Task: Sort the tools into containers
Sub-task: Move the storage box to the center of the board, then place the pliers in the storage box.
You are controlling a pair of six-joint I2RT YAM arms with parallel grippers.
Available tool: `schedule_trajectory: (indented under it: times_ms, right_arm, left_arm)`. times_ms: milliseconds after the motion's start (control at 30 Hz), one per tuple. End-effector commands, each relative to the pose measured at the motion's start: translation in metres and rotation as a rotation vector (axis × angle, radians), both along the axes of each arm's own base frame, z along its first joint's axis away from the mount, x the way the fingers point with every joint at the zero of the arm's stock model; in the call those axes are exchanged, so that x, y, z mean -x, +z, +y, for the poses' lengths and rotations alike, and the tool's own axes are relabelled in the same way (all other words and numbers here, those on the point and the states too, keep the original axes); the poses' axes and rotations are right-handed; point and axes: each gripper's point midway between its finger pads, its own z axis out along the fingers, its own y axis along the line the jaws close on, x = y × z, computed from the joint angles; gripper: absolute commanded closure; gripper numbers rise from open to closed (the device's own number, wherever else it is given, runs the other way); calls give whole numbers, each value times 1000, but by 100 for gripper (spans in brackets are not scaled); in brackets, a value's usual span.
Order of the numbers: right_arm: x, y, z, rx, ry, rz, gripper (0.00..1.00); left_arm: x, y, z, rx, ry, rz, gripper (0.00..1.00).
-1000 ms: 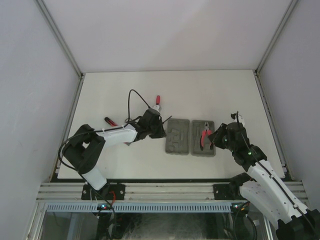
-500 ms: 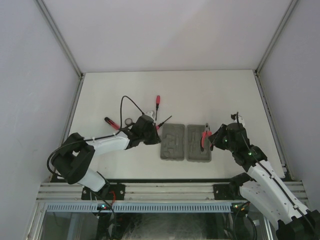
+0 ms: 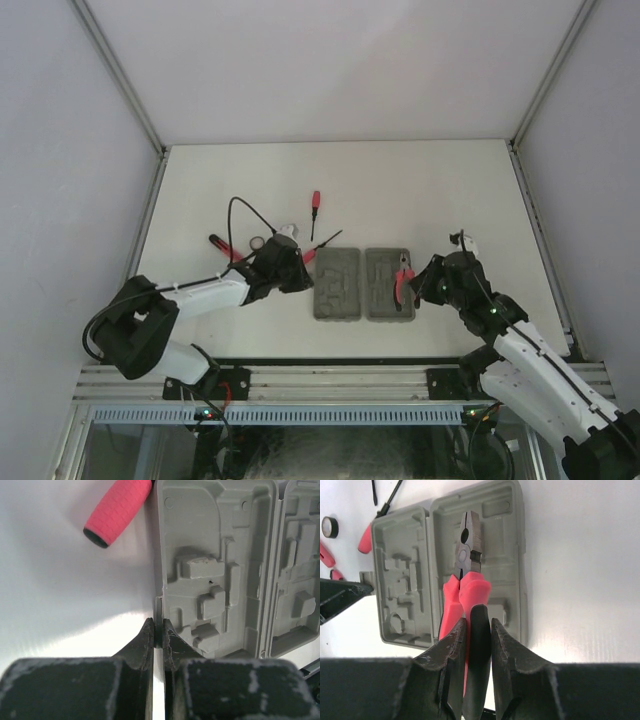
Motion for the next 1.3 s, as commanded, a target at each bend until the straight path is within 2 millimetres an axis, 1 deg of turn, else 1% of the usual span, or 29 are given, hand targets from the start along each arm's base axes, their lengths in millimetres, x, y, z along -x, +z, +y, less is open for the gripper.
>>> schedule_trajectory:
  times_ms: [0, 333, 500, 667, 967, 1133, 1267]
  right_arm:
    - [-19, 22, 16, -37, 22, -123, 100]
    - [-26, 8, 36, -9, 96, -108, 100]
    - [-27, 0, 33, 16, 84, -84, 100]
    - [-27, -14, 32, 39, 80, -36, 100]
    - [-35, -27, 34, 51, 78, -7, 100]
    - [-33, -38, 32, 74, 71, 31, 100]
    - [-30, -42, 27, 102, 57, 44, 97]
  left_arm:
    - [-3, 3, 18, -8, 75, -21, 100]
    - [2, 5, 19, 5, 76, -16, 100]
    - [3, 6, 21, 7, 80, -18, 100]
    - [4, 6, 20, 18, 84, -10, 100]
    - [6, 10, 19, 26, 81, -8, 100]
    - [7, 11, 19, 30, 84, -5, 100]
    - [8, 13, 20, 36, 86, -6, 100]
